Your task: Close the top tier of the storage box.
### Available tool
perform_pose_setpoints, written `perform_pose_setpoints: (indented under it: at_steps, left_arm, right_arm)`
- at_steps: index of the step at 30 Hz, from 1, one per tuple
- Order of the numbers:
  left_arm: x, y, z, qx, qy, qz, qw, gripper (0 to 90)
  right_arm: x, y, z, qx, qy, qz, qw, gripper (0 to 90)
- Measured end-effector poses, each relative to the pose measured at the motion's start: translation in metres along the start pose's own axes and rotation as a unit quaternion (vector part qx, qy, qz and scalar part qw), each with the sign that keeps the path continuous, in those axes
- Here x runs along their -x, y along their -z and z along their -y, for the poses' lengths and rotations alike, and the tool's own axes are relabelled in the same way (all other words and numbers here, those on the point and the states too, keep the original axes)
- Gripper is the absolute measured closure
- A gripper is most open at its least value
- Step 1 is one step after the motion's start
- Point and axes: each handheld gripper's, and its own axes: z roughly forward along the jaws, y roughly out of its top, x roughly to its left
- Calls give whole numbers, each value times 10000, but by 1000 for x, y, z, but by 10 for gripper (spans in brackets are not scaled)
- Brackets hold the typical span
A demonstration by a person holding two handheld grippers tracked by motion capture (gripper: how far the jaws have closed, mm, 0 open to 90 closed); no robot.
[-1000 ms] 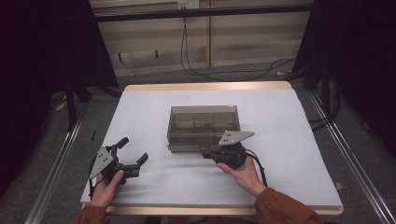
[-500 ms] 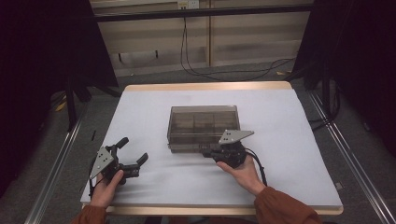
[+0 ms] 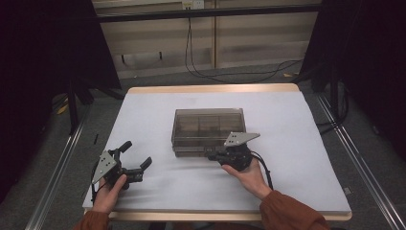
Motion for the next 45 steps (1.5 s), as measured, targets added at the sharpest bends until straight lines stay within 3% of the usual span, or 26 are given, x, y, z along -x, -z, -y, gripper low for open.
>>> perform_pose_setpoints:
  at_steps: [45]
  left_arm:
    - [0, 0, 0, 1, 7, -2, 10000, 7]
  right_arm:
    - [14, -1, -6, 64, -89, 104, 9999, 900]
